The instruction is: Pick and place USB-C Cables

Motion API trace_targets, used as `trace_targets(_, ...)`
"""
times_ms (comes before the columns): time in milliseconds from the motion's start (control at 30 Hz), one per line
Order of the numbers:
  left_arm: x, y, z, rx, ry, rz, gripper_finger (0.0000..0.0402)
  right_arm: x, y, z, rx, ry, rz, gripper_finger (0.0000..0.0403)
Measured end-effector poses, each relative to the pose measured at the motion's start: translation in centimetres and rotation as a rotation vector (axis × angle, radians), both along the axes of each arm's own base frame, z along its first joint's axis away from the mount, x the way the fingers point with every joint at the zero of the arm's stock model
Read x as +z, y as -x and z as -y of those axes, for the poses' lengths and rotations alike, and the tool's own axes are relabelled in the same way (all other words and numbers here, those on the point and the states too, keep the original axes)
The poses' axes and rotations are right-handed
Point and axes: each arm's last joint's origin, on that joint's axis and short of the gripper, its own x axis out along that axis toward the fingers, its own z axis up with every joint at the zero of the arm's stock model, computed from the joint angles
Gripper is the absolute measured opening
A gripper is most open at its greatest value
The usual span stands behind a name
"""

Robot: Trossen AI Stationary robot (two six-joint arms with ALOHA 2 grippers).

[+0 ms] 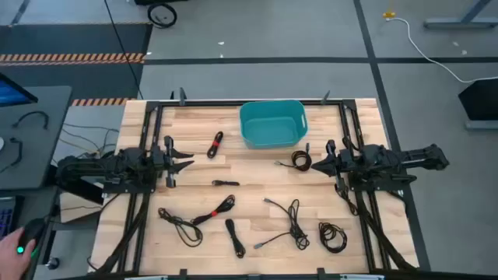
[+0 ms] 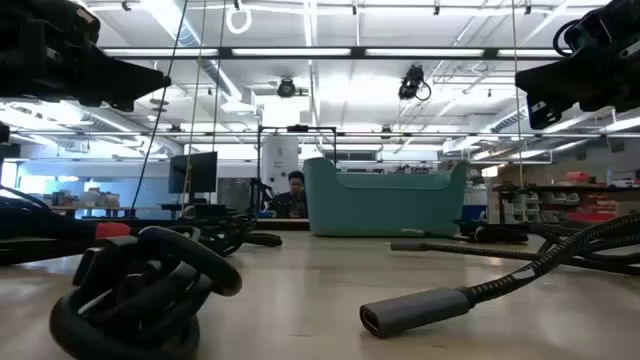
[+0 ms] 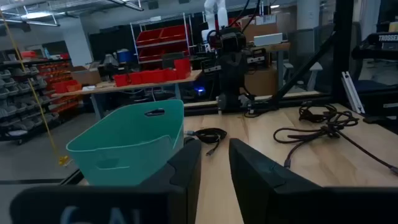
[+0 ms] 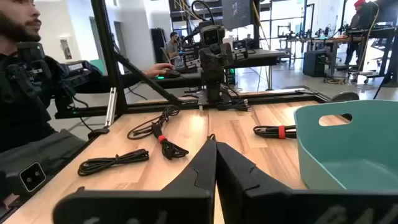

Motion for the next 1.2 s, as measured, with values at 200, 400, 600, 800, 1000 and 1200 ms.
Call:
trace_targets(200, -0.01, 0.0, 0.0, 0.0, 0.0, 0.0, 0.0087, -0.02, 0.0, 0.0, 0.0, 0.0, -0.001, 0.0012)
trace_targets(400, 0.0, 0.0, 0.0, 0.0, 0.0, 0.0, 0.0087, -0.01, 0.0, 0.0, 0.0, 0.0, 0.0, 0.0012)
trace_targets(600, 0.0, 0.0, 0.0, 0.0, 0.0, 0.0, 0.0091, -0.01, 0.0, 0.0, 0.0, 0.0, 0.0, 0.0012)
trace_targets(800, -0.01, 0.0, 0.0, 0.001, 0.0, 0.0, 0.0091, -0.01, 0.0, 0.0, 0.0, 0.0, 0.0, 0.0012)
trace_targets(1000, -0.01, 0.0, 0.0, 0.0, 0.0, 0.0, 0.009, -0.02, 0.0, 0.0, 0.0, 0.0, -0.001, 0.0012)
trace_targets(1200, 0.0, 0.0, 0.0, 0.0, 0.0, 0.0, 0.0091, 0.98, 0.07, 0.07, -0.029, 0.092, 0.105, 0.0012)
